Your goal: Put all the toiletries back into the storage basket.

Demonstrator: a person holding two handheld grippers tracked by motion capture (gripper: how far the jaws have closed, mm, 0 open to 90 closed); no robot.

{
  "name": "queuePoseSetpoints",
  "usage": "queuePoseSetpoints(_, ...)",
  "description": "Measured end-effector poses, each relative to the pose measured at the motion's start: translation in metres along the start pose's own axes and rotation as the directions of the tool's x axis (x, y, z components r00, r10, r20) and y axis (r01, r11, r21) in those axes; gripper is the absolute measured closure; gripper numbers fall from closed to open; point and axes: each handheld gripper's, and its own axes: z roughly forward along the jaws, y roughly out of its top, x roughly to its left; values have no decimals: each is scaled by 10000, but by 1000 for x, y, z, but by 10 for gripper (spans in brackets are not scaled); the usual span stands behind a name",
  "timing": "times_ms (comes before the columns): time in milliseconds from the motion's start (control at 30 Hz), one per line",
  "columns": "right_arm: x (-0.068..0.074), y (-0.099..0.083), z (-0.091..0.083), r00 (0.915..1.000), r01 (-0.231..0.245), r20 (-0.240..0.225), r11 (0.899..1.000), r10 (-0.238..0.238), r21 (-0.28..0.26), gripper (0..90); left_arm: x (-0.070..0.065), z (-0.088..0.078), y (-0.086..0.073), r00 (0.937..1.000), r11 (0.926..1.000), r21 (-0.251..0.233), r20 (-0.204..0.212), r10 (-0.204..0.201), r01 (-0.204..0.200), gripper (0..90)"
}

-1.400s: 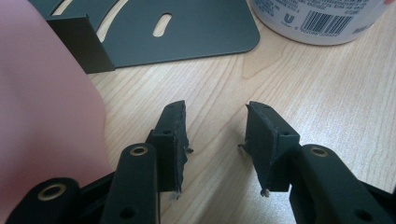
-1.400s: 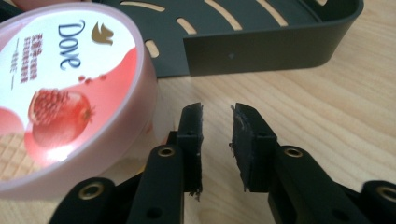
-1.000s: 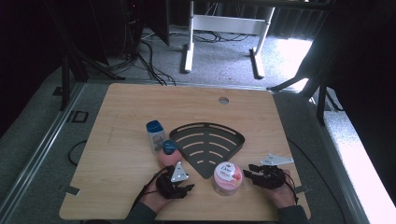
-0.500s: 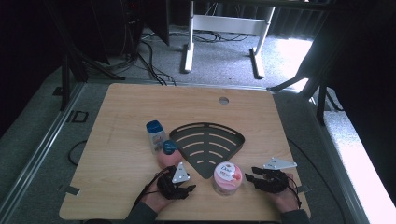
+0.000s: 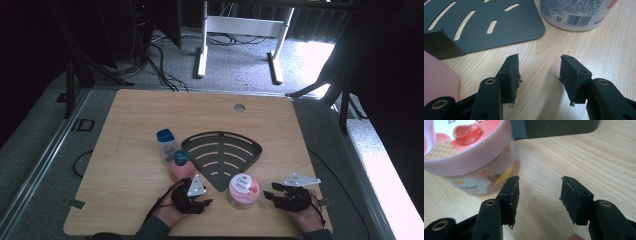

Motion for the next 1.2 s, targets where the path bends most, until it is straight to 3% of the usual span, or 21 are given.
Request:
queuePoseSetpoints(300,3,-1,1,9993,221,-313,9998,-220,29,451,3,1,4,9997,9997,-175,195,-168,172,496)
queuePoseSetpoints(700,9,0,-2,9932,685,-936,9976,-687,-51,413,-1,6,13,9980,9997,-198,621,137,-125,488)
queuePoseSetpoints(967,12,3,-3,9902,843,-1106,9964,-850,-109,430,-2,7,18,9966,9992,-365,800,203,-174,485)
queuePoseSetpoints(1033,14,3,-3,9888,900,-1182,9958,-914,-167,427,-2,5,23,9931,9988,-469,1155,206,-152,485)
queuePoseSetpoints(1200,15,3,-1,9865,1051,-1248,9944,-1057,-117,410,-2,7,25,9914,9988,-433,1283,268,-214,482)
